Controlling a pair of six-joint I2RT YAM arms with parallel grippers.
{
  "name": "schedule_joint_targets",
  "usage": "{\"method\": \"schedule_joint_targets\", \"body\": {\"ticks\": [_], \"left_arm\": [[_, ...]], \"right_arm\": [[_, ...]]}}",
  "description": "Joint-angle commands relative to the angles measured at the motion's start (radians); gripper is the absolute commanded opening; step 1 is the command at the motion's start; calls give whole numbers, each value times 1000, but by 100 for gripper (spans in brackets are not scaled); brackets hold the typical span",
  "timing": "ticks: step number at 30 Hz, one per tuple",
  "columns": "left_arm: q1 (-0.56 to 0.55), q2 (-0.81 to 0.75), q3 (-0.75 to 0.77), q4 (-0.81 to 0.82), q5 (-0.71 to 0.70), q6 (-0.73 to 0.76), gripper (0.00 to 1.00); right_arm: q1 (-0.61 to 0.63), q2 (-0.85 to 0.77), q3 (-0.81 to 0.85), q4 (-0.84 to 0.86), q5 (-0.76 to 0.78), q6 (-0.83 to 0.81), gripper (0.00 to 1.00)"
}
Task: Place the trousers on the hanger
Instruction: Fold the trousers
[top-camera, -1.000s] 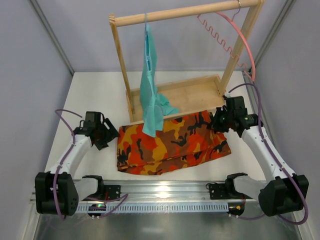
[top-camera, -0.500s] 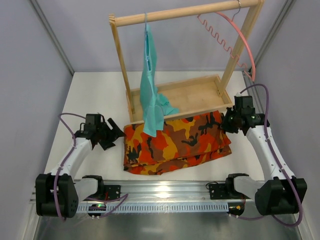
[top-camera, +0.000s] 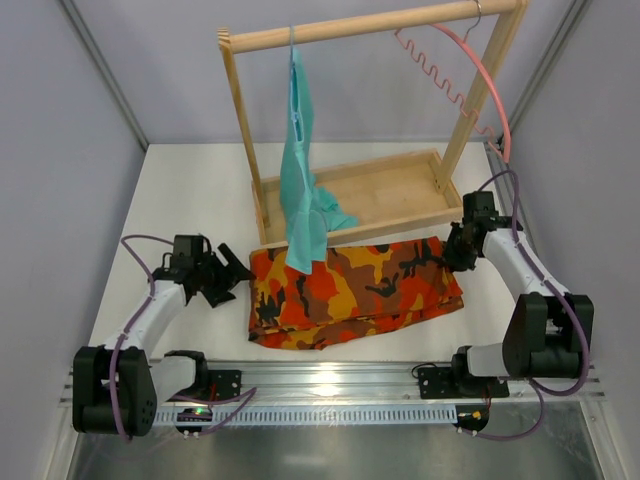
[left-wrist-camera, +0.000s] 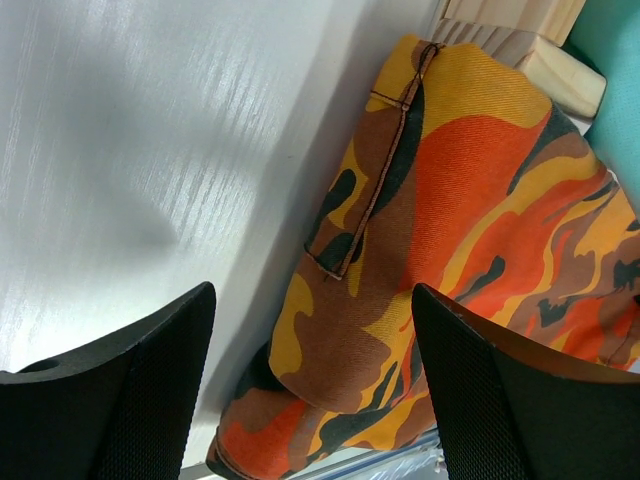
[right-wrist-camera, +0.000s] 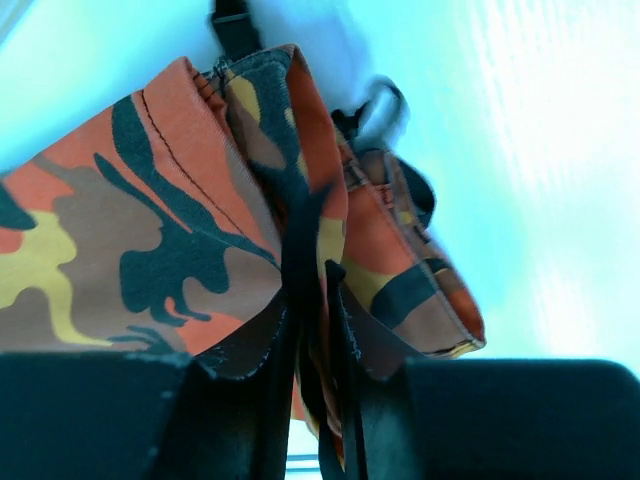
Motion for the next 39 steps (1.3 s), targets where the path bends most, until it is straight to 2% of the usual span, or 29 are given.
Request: {"method": "schedule_joint_targets", "body": {"ticks": [1,5,6,10,15,16,21,26,29,30,31,33,34,39], "left_arm": [[5,-11,-6,53,37,-7,79],[5,-5,-3,71,51,1,79],[5,-1,-1,74,52,1,79],[5,36,19,87,68,12,79],[5,87,37,113,72,25,79],[5,93,42,117,77,28,78],[5,136,51,134,108,51,78],[5,179,54,156,120,62,77],[5,174,65,165,129,50,77],[5,173,68,163,129,48,77],[5,170,80,162,131,47,77],[5,170,95,151,135,47,77],[4,173,103,141,134,50,77],[4,205,128,116,137,53,77]], "right_arm": [[-13,23,26,24,102,-24,23],[-11,-29,51,-33,172,-13,29],[-11,-74,52,-44,176,-7,33],[-11,-171,49,-92,170,-10,38],[-11,-230,-66,22,-53,22,38],[-11,-227,-118,67,-55,46,37],[-13,-182,-213,160,-19,84,35],[12,-274,-157,62,98,76,38],[151,-461,-104,-16,174,94,39],[221,-545,-88,-35,207,123,40],[351,-593,-65,-61,253,140,40],[475,-691,-48,-87,284,181,40],[572,-714,-43,-81,285,185,40],[821,-741,-31,15,308,163,40]]}}
